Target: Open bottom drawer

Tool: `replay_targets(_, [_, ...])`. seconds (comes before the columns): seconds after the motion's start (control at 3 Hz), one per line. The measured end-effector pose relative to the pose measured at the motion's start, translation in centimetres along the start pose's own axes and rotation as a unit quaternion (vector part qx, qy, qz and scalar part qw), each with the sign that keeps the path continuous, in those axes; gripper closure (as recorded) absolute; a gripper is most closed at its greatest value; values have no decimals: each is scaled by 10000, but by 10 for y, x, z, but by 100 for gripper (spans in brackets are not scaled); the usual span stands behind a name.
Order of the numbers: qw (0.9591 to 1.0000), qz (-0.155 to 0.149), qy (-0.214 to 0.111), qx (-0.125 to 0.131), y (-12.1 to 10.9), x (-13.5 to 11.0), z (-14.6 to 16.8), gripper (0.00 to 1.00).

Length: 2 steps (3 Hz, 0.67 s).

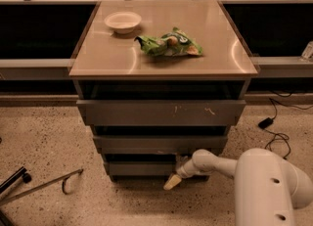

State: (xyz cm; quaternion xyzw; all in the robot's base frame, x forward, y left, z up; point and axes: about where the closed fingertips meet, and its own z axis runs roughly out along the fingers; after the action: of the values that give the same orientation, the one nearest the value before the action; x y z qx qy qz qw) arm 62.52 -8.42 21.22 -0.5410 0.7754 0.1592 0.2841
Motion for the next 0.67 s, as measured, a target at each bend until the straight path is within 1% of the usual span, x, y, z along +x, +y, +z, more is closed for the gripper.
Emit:
replay_targets(0.33, [9990,199,201,-334,3,20,21,0])
replay_targets(0.67, [9969,356,361,-596,4,36,34,0])
